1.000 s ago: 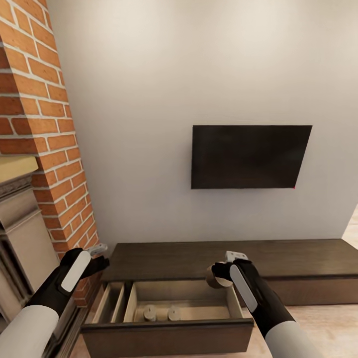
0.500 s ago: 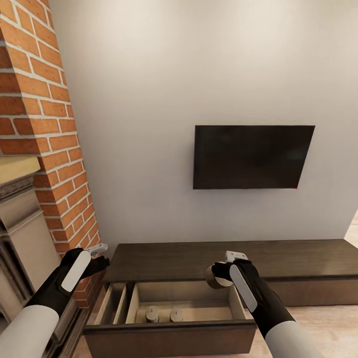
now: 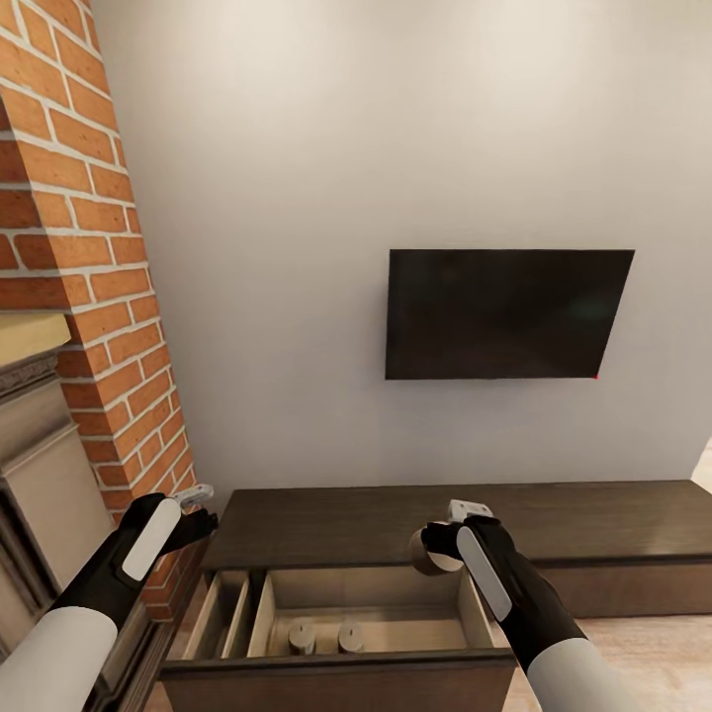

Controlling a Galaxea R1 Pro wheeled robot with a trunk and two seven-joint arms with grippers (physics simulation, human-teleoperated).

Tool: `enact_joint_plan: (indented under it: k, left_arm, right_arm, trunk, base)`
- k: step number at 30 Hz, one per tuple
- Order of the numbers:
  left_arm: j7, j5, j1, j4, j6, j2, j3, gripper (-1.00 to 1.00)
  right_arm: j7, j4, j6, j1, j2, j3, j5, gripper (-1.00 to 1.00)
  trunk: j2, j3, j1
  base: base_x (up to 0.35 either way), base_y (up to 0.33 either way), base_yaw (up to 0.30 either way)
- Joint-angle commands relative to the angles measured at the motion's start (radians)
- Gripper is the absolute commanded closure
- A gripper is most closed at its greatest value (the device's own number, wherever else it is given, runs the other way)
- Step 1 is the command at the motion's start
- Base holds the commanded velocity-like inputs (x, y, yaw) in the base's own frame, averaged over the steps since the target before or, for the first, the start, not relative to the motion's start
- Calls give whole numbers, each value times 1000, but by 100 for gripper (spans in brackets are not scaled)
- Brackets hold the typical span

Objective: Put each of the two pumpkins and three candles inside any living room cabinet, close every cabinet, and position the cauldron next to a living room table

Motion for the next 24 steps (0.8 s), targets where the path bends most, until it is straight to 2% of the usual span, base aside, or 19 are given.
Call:
enact_joint_plan:
  k: [1, 5, 8, 12, 15, 20, 21, 24]
  left_arm:
    - [10, 11, -1, -1, 1, 1, -3, -100]
    - [13, 11, -1, -16, 5, 0, 6, -100]
    - [15, 12, -1, -107, 15, -2, 11, -100]
    - [15, 13, 0, -143, 40, -4, 23, -100]
    - [16, 13, 0, -154, 64, -6, 58, -100]
    - [16, 16, 0, -159, 78, -6, 80, -100]
    - [15, 26, 0, -160, 79, -6, 90, -100]
    - [16, 97, -3, -190, 113, -6, 104, -100]
  right_arm:
    - [-10, 0, 2, -1, 0, 2, -11, 100]
    - [-11, 3, 7, -1, 1, 1, -12, 100]
    - [-11, 4, 14, -1, 2, 0, -14, 100]
    - [-13, 5, 51, -1, 20, -1, -13, 100]
    - [-16, 6, 65, -1, 34, -4, -12, 100]
    - [-10, 9, 67, -1, 35, -7, -15, 100]
    - [-9, 9, 65, -1, 35, -5, -14, 100]
    - [-9, 22, 61, -1, 36, -1, -7, 100]
  trunk:
    - [-2, -2, 0]
    - [-2, -2, 0]
    - [-2, -2, 0]
    - [-30, -15, 16]
    - [-51, -24, 27]
    - [-86, -40, 46]
    - [-93, -43, 50]
    - [-114, -52, 62]
  base:
    - [3, 0, 0]
    - [0, 0, 0]
    - [0, 0, 0]
    - [0, 0, 0]
    - [0, 0, 0]
    - [0, 0, 0]
    - [0, 0, 0]
    - [0, 0, 0]
